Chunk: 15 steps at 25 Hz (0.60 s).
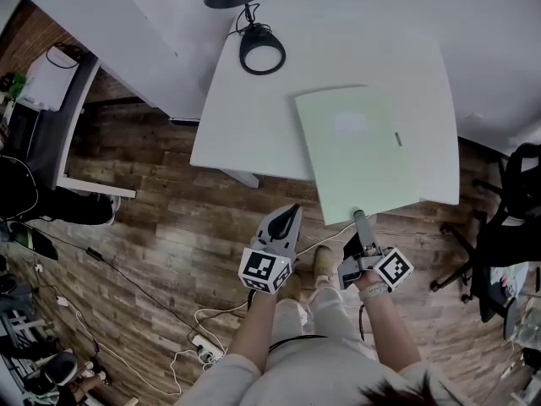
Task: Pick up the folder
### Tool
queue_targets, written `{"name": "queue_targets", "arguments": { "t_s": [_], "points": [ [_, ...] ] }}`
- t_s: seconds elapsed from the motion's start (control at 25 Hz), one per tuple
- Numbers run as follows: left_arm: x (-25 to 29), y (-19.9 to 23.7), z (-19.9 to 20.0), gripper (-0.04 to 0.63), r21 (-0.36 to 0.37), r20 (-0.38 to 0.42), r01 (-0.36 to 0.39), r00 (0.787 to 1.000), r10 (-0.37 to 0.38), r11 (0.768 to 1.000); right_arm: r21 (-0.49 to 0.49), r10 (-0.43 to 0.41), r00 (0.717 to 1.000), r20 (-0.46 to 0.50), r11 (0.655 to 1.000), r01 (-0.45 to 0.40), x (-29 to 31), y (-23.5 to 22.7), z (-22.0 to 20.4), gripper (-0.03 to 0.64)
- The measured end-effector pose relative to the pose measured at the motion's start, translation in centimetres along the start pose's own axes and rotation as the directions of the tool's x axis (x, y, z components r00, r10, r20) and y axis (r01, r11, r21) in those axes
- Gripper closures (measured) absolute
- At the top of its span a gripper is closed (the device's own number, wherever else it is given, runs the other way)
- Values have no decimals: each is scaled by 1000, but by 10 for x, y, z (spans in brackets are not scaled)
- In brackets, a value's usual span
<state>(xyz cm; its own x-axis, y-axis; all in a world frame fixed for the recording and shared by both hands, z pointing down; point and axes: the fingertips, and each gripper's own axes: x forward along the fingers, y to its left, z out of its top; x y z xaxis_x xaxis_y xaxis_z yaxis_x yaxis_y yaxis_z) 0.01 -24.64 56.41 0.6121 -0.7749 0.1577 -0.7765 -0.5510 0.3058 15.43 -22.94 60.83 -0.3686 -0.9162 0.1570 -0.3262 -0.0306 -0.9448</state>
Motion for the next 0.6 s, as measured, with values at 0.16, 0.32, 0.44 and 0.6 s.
{"name": "queue_targets", "arguments": {
  "t_s": [0.16,0.32,0.44,0.6],
  "points": [
    [7,2,-3,597,2,-1,0,1000,0,1000,49,14,1000,23,999,-15,12,-5,4,187],
    [14,5,-5,597,6,-5,0,1000,0,1000,71,29,999,27,997,-31,25,-5,6,187],
    [20,5,-7,597,2,-2,2,1000,-2,1000,77,40,999,29,996,-42,32,-7,9,187],
    [23,3,-11,597,0,-5,3,1000,-3,1000,96,65,998,24,993,-67,36,-5,11,189]
  ]
}}
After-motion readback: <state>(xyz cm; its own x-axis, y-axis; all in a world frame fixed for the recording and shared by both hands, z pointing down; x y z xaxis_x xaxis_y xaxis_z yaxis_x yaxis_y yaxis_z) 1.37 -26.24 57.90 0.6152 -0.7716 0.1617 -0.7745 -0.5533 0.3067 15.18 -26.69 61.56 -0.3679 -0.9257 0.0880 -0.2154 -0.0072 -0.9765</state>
